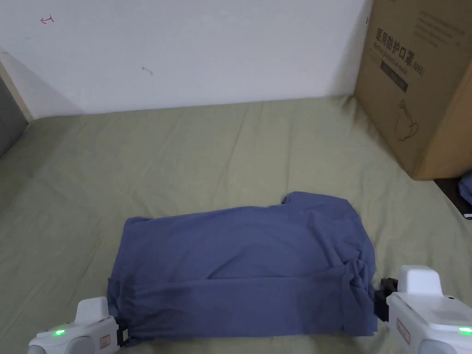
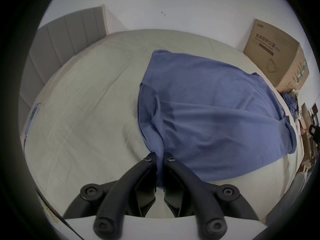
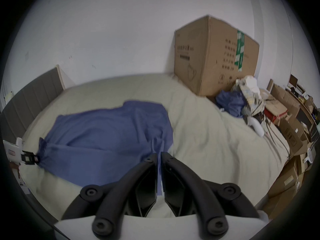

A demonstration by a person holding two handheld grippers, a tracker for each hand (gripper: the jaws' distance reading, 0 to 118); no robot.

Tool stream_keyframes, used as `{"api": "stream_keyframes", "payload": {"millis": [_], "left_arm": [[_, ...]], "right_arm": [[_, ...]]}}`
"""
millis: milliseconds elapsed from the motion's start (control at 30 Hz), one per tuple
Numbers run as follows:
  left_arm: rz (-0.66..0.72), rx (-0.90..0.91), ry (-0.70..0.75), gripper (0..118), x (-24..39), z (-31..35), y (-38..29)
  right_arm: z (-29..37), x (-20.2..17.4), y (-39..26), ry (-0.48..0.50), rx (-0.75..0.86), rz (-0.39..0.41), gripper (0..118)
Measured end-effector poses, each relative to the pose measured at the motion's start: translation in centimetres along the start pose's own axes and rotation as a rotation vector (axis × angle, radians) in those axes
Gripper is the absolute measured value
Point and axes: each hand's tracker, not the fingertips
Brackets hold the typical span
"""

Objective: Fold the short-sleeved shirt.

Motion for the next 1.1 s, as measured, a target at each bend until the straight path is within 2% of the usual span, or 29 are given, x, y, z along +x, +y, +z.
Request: {"api": "stream_keyframes", "payload": {"millis": [33,67,100,133,200,267,300,333,367,400,433,500,800,867,933,1100], "left_arm": [[0.004,0.004,-0.003,4,-0.1,0.3,-0.1],[0.011,0.014,-0.010,4,0.0,0.9,0.0],[0.019,0.026,-0.017,4,-0.1,1.2,-0.1],[0.024,0.027,-0.022,4,-0.3,1.4,-0.1],[0.031,0.031,-0.032,4,-0.4,2.1,0.0],[0.043,0.031,-0.037,4,-0.7,2.2,0.1],[0.053,0.033,-0.040,4,-0.8,2.3,0.1],[0.063,0.031,-0.046,4,-1.0,2.3,0.2],[0.069,0.030,-0.048,4,-1.1,2.3,0.1],[0.076,0.031,-0.051,4,-1.2,2.4,0.1],[0.080,0.032,-0.054,4,-1.2,2.5,0.0],[0.084,0.034,-0.057,4,-1.3,2.8,-0.1],[0.093,0.049,-0.080,4,-2.1,5.9,-1.8],[0.081,0.037,-0.066,4,-2.4,6.7,-2.9],[0.083,0.019,-0.070,4,-2.7,7.3,-4.4],[0.092,-0.062,-0.052,4,-2.8,6.6,-7.5]], "right_arm": [[-0.8,0.0,-0.4,0.003,-0.028,-0.001,26],[-1.8,0.0,-0.9,0.006,-0.059,-0.002,48],[-2.8,0.0,-1.3,0.001,-0.097,0.002,78],[-3.7,-0.1,-1.9,0.015,-0.132,-0.007,89],[-4.9,-0.4,-2.8,0.035,-0.177,-0.018,90],[-6.3,-0.6,-3.6,0.043,-0.208,-0.022,89],[-6.9,-0.7,-3.9,0.043,-0.221,-0.019,80],[-7.1,-0.7,-4.2,0.045,-0.237,-0.018,68],[-7.2,-0.6,-4.3,0.052,-0.233,-0.019,47],[-7.2,-0.4,-4.5,0.088,-0.234,-0.048,15],[-6.9,-0.2,-4.6,0.121,-0.225,-0.085,10],[-5.9,-0.1,-4.4,0.102,-0.197,-0.083,10],[0.2,1.4,-4.7,0.133,-0.112,-0.081,9],[1.4,2.1,-5.5,0.135,-0.132,-0.097,9],[2.5,2.6,-6.6,0.146,-0.153,-0.148,9],[2.0,3.1,-9.5,0.109,-0.233,-0.150,8]]}}
